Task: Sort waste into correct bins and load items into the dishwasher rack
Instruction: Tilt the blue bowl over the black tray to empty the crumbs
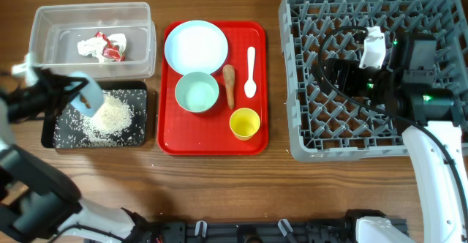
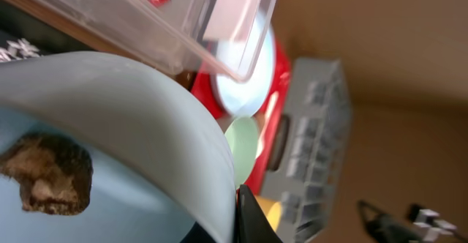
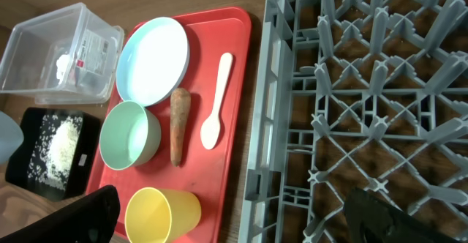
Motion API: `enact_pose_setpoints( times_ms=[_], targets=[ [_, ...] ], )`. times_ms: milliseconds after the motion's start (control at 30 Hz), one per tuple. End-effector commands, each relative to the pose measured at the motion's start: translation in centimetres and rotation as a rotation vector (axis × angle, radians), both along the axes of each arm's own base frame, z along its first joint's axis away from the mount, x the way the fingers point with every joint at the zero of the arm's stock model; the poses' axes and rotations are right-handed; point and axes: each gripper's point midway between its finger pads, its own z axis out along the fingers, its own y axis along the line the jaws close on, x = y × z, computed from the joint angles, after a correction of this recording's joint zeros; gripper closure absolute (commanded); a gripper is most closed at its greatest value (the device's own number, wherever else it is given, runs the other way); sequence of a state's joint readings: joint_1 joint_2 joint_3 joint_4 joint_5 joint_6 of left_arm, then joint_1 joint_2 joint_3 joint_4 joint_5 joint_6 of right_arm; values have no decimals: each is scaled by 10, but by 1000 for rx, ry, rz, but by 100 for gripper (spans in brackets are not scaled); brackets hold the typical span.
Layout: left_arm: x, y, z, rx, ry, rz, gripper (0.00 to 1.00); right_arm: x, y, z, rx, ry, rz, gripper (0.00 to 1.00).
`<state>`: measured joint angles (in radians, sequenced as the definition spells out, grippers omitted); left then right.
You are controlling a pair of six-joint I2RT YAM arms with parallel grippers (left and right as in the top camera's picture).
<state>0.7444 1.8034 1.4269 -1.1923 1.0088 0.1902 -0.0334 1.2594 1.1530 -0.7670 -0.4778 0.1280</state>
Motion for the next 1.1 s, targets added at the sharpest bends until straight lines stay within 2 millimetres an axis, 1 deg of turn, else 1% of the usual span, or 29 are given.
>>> enact_pose_setpoints(
  times_ms=[0, 33, 100, 200, 267, 367, 400, 467, 633, 700, 800, 867, 900, 967, 1067],
  targets=[
    [-1, 28, -2, -208, -167, 84, 96, 3, 1, 3, -3, -4, -2, 0],
    [-1, 37, -7, -273, -175, 124, 96, 4, 1, 3, -3, -4, -3, 0],
    [-2, 52, -9, -402, -204, 195, 96, 4, 1, 3, -3, -4, -2, 0],
    [-3, 66, -14, -504, -219, 259, 96, 4, 1, 3, -3, -4, -2, 0],
    [-4, 70, -18, -557, -175, 290, 96, 4, 1, 3, -3, -4, -3, 0],
    [-2, 72, -9, -625, -185, 312, 96, 4, 1, 4, -3, -7, -3, 0],
    [-2, 73, -6, -641, -191, 317, 96, 4, 1, 4, -3, -8, -3, 0],
    [0, 76, -7, -645, -188, 319, 96, 4, 1, 4, -3, -7, -3, 0],
    [5, 84, -14, -613, -178, 314, 96, 4, 1, 4, -4, -6, -3, 0],
    [6, 85, -26, -621, -78, 342, 96, 4, 1, 4, -4, -8, -3, 0],
    [8, 78, -21, -667, -64, 335, 96, 4, 1, 4, -3, -8, -3, 0],
    [11, 71, -16, -659, -66, 315, 96, 5, 1, 4, -2, -11, -2, 1],
    [13, 64, -11, -645, -73, 293, 96, 5, 1, 5, 0, -12, -1, 0],
    [20, 41, 3, -576, -78, 227, 96, 5, 1, 5, 4, -8, -6, 0],
    [25, -9, 12, -328, 0, 104, 96, 5, 1, 5, 4, -8, -6, 0]
  ],
)
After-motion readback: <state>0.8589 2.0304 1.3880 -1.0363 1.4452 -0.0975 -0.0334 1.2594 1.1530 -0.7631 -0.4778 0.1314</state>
